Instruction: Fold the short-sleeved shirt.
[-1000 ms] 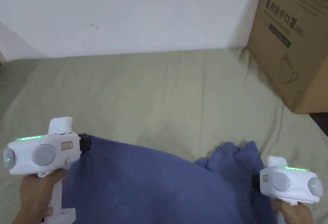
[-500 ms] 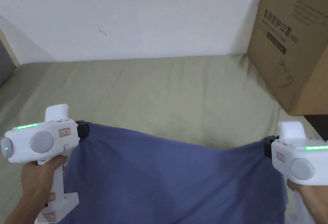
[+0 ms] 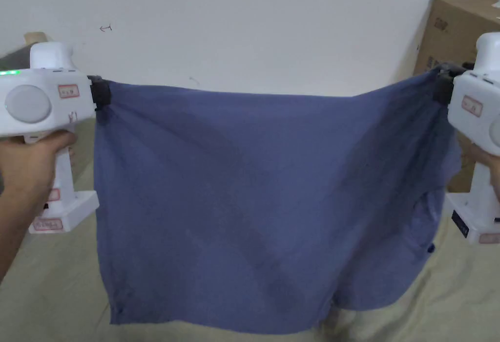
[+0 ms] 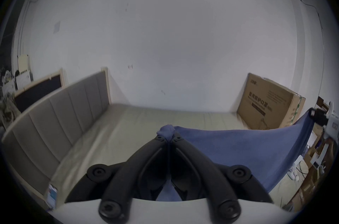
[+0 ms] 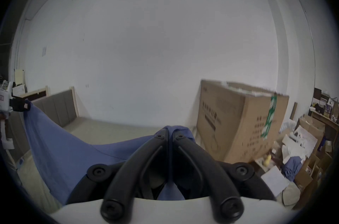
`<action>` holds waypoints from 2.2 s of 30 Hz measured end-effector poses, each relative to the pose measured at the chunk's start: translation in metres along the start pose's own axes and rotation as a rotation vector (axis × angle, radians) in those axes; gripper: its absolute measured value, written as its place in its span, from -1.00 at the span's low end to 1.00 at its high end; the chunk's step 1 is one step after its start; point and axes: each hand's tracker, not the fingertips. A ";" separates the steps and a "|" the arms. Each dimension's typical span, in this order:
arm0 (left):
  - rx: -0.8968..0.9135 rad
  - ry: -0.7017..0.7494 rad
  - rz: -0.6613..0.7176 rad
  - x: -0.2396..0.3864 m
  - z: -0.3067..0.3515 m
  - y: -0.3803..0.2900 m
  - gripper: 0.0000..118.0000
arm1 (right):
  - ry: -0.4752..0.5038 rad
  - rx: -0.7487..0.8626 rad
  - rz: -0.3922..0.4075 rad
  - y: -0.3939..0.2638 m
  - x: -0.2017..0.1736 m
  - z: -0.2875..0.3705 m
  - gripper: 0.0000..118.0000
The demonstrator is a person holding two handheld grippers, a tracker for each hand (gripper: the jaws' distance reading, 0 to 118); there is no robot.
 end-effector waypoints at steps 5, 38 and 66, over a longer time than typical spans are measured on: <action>0.095 0.036 -0.021 0.002 -0.003 0.054 -0.98 | 0.031 0.109 -0.042 0.060 -0.001 -0.020 -0.96; -0.334 0.035 0.022 -0.034 -0.007 -0.250 -0.98 | 0.187 -0.380 -0.070 -0.219 0.014 0.033 -0.96; -0.719 0.184 0.070 -0.056 0.115 -0.439 -0.93 | 0.049 -0.979 -0.239 -0.401 -0.002 0.206 -0.94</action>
